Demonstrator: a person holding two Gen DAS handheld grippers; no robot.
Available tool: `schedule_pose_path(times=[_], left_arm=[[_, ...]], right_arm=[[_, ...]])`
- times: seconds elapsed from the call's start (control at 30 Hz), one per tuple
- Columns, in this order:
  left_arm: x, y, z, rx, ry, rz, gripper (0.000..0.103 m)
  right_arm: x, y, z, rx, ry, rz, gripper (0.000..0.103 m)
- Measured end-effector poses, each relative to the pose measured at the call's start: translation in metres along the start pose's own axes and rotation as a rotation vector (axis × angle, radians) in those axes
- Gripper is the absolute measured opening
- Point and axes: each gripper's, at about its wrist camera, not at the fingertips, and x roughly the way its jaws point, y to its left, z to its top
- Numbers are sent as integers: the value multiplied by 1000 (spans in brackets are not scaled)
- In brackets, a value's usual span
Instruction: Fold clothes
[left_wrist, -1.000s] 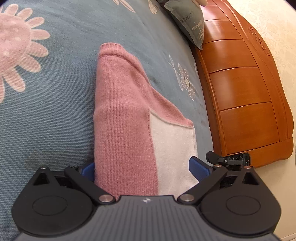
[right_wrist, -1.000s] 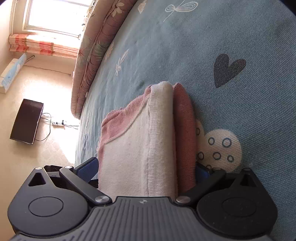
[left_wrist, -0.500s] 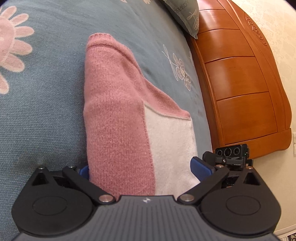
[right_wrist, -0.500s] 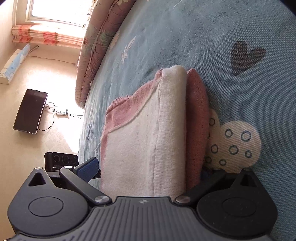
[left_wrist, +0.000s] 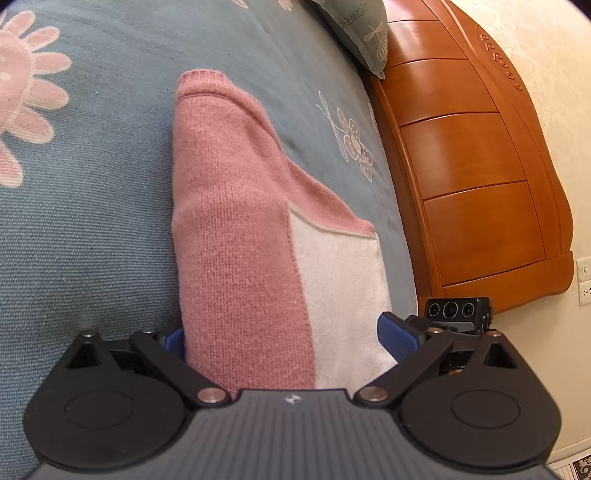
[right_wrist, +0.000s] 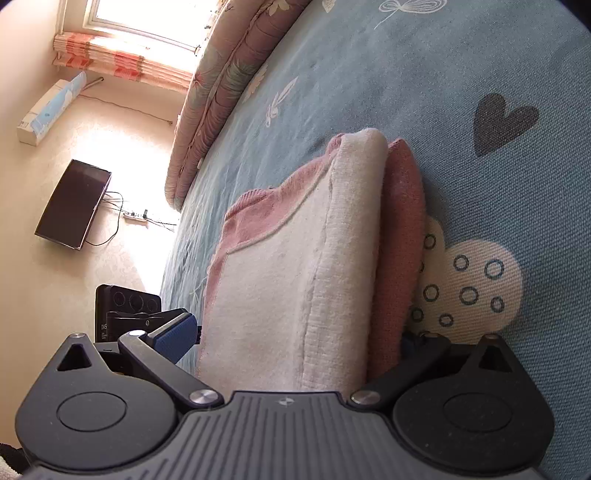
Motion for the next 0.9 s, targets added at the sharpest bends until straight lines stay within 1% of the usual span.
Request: schedule_pose_path(times=[0.13, 0.27, 0.4, 0.53, 0.63, 0.77, 0.9], left_arm=[[6, -4, 3, 0, 6, 18, 101], [8, -3, 1, 6, 9, 6, 101], [12, -3, 9, -41, 13, 16, 101], [17, -4, 13, -68, 8, 13, 101], [17, -7, 12, -78, 8, 10, 101], [17, -11, 10, -92, 7, 5, 101], [14, -19, 10, -92, 3, -13, 101]], right_arm=[[-3, -2, 0, 1, -2, -1, 103], [-5, -3, -2, -3, -1, 4, 103], [-6, -5, 0, 10, 4, 10, 103], [-5, -8, 7, 55, 26, 20, 103], [-10, -13, 7, 107, 21, 65, 103], [-17, -22, 8, 207, -4, 175, 103], [-19, -13, 8, 191, -5, 173, 103]])
